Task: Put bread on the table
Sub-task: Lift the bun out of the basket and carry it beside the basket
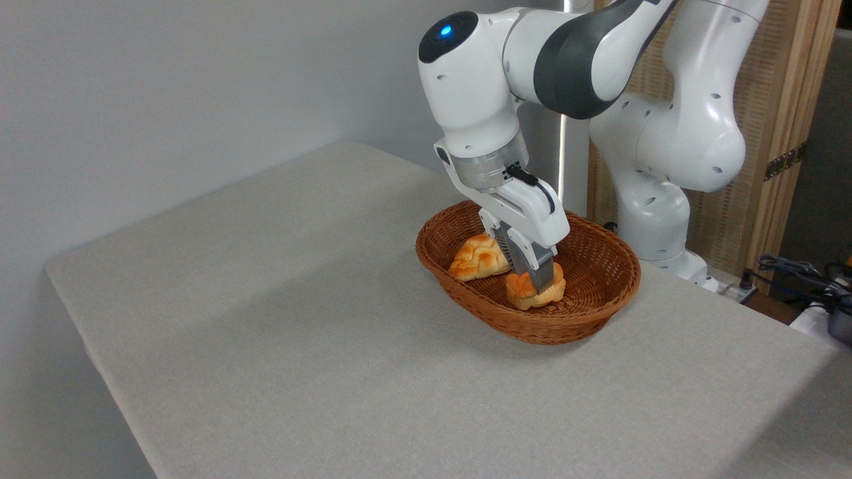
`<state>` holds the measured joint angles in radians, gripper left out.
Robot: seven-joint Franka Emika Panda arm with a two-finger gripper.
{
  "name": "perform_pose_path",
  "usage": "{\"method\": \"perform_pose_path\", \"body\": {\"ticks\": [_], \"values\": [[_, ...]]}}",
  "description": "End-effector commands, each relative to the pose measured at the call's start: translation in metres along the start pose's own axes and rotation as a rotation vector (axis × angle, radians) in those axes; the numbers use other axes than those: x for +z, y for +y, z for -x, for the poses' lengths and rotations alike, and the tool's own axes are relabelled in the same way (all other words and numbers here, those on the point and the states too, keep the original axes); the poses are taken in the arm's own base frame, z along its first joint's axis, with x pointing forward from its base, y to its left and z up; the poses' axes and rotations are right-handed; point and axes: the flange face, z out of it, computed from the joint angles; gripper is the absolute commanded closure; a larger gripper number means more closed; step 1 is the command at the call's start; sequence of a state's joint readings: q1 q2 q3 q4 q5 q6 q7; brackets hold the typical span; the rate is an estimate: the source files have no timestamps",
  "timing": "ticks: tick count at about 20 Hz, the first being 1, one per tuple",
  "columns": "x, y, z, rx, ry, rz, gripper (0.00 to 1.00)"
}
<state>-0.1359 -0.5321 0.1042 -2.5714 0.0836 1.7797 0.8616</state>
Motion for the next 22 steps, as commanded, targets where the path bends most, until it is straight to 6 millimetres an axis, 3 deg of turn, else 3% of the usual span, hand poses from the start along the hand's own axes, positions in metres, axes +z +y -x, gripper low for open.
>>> {"method": "perform_pose_path", "body": {"ticks": [1, 4, 13, 16, 17, 19, 22], "values": [[0.006, 0.003, -0.008, 0.052, -0.03, -0.008, 0.97], [0.0, 0.005, -0.007, 0.06, -0.053, 0.002, 0.98], [-0.064, 0.025, -0.023, 0.126, -0.075, 0.016, 0.98], [-0.111, 0.003, -0.024, 0.114, 0.033, 0.005, 0.98], [-0.132, -0.014, -0.026, 0.106, 0.085, 0.004, 0.97], [-0.142, -0.043, -0.029, 0.086, 0.131, 0.006, 0.96], [-0.141, -0.086, -0.032, 0.057, 0.213, -0.035, 0.94]]}}
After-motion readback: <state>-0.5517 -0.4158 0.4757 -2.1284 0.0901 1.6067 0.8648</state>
